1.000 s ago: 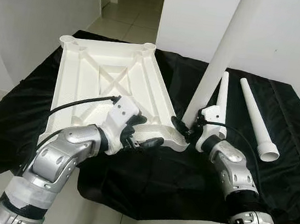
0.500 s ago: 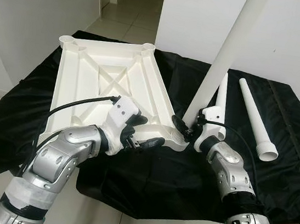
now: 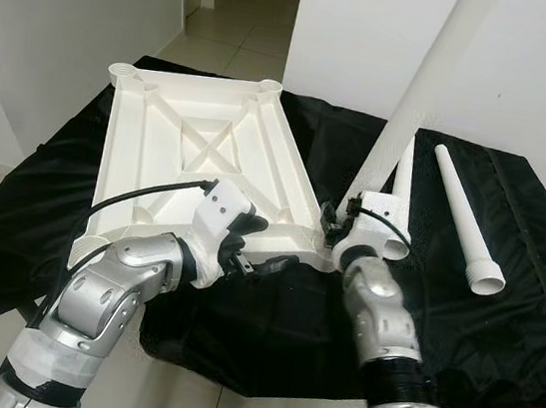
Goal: Building children table
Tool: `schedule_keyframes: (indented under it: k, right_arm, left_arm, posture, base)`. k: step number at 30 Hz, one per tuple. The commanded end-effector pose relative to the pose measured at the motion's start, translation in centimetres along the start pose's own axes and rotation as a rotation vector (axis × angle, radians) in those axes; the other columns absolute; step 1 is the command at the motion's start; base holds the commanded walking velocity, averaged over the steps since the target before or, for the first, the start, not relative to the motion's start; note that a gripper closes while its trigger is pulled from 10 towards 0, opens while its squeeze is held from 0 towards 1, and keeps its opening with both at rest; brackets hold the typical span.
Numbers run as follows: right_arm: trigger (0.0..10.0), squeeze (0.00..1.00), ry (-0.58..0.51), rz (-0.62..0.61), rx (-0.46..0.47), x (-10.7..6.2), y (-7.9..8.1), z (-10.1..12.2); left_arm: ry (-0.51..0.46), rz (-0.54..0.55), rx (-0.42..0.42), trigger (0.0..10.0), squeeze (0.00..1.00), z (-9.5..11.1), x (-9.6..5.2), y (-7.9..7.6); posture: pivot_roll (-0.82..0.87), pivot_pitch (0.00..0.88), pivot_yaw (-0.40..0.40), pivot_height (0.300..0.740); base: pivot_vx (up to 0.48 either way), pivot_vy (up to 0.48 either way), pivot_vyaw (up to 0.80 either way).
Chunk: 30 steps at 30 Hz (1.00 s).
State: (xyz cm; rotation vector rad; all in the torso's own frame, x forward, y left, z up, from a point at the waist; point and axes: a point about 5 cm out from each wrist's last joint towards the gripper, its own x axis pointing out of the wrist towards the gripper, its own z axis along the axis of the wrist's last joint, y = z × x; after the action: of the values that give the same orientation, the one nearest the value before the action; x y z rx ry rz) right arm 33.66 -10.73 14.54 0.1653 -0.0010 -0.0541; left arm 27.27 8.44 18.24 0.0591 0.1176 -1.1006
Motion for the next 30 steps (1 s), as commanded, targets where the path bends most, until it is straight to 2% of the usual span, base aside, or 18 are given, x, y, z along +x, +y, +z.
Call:
schedule_keyframes:
  k: [1, 4, 8, 9, 10, 11, 16, 17, 18, 27, 30]
  right_arm:
    - [10.0, 0.00, 0.028, -0.059, 0.062, -0.4, -0.1, -0.7]
    - [10.0, 0.00, 0.008, -0.027, 0.032, -0.9, 0.6, -0.5]
    - [10.0, 0.00, -0.018, -0.001, 0.020, -1.3, 0.8, 0.0]
    - [10.0, 0.90, -0.052, 0.029, 0.045, -1.6, 0.7, 0.4]
    - [10.0, 0.90, -0.052, 0.029, 0.045, -1.6, 0.7, 0.4]
    - [10.0, 1.00, -0.097, 0.071, 0.055, -1.8, 0.6, 1.1]
    - [10.0, 1.00, -0.183, 0.115, 0.025, -2.2, -0.8, 2.2]
    - [10.0, 0.67, -0.193, 0.128, 0.017, -2.6, -1.1, 2.4]
    - [10.0, 0.00, -0.203, 0.139, 0.016, -2.9, -1.3, 2.5]
    - [10.0, 0.00, -0.233, 0.191, 0.017, -4.5, -2.4, 2.1]
    - [10.0, 0.00, -0.244, 0.209, 0.020, -6.0, -3.1, 1.7]
  left_arm:
    - [0.011, 0.027, -0.006, 10.0, 0.00, -0.1, 0.1, 0.0]
    - [0.012, 0.021, -0.008, 10.0, 0.00, -0.2, 0.2, -0.1]
    - [0.012, 0.017, -0.008, 10.0, 0.00, -0.3, 0.3, -0.2]
    - [0.011, 0.016, -0.008, 10.0, 0.00, -0.3, 0.3, -0.2]
    - [0.011, 0.016, -0.008, 10.0, 0.00, -0.3, 0.3, -0.2]
    - [0.009, 0.012, -0.009, 10.0, 0.00, -0.3, 0.4, -0.3]
    - [0.001, -0.003, -0.014, 10.0, 0.00, -0.2, 1.0, -0.4]
    - [-0.001, -0.005, -0.014, 10.0, 0.00, -0.2, 1.1, -0.5]
    - [-0.004, -0.006, -0.014, 10.0, 0.00, -0.1, 1.1, -0.5]
    - [-0.017, -0.008, -0.014, 10.0, 0.00, 0.0, 1.6, -0.3]
    - [-0.015, 0.000, -0.011, 10.0, 0.00, -0.1, 1.7, -0.1]
  posture:
    - [0.06, 0.023, -0.052, 0.740]
    - [0.04, 0.022, -0.052, 0.740]
    - [0.04, 0.020, -0.052, 0.740]
    - [0.03, 0.020, -0.052, 0.740]
    - [0.03, 0.020, -0.052, 0.740]
    - [0.03, 0.016, -0.050, 0.740]
    - [0.01, 0.009, -0.051, 0.740]
    - [0.01, 0.003, -0.053, 0.740]
    - [0.01, 0.003, -0.053, 0.740]
    - [0.00, 0.000, -0.053, 0.740]
    - [-0.02, 0.000, -0.038, 0.740]
  base:
    - [0.000, 0.000, 0.00]
    - [0.000, 0.000, 0.00]
    - [0.000, 0.000, 0.00]
    - [0.000, 0.000, 0.00]
    - [0.000, 0.000, 0.00]
    - [0.000, 0.000, 0.00]
    - [0.000, 0.000, 0.00]
    - [0.000, 0.000, 0.00]
    - [0.000, 0.000, 0.00]
    - [0.000, 0.000, 0.00]
    - [0.000, 0.000, 0.00]
